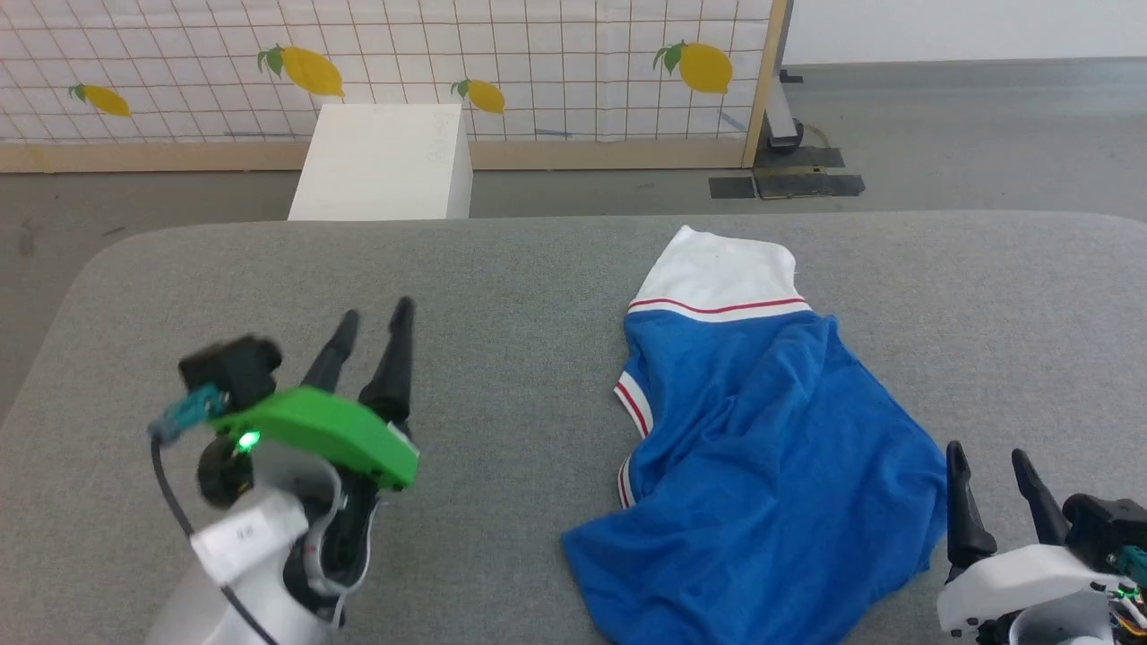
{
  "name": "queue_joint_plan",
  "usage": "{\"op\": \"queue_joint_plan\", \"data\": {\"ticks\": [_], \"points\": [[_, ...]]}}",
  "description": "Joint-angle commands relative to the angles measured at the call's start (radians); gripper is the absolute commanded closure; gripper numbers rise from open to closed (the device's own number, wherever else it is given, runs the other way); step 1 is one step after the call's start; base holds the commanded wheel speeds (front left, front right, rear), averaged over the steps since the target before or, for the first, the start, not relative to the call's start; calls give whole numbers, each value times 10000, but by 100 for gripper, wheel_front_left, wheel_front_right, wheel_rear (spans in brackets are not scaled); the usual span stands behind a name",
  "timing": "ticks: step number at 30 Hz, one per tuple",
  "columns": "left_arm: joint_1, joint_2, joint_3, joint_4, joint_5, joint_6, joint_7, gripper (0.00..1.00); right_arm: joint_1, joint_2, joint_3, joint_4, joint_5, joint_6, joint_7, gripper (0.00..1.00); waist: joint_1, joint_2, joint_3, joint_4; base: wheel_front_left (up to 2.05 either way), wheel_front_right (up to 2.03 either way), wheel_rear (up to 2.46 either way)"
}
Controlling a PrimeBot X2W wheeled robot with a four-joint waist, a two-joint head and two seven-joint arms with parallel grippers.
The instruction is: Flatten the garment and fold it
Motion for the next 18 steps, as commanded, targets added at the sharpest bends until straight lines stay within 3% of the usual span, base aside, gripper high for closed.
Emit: {"op": "queue_joint_plan", "data": {"ticks": [1,7,12,18], "points": [[389,141,6,-19,523,206,-639,0,-32,1,-3,-148,67,-13,112,0,1,0,30,10,0,0,0],[1623,12,325,-415,2334,1141,-1541,0,-178,1,-3,-473,216,-13,1123,0,1,0,160,56,0,0,0],[2422,-806,977,-1111,3273,1202,-1556,0,-1236,0,-8,-629,-227,-13,2998,0,1,0,674,268,0,0,0],[2442,-1447,1364,-1478,4064,923,-1558,0,-3593,-694,440,181,-535,-13,5464,0,1,0,1567,746,0,0,0]]}}
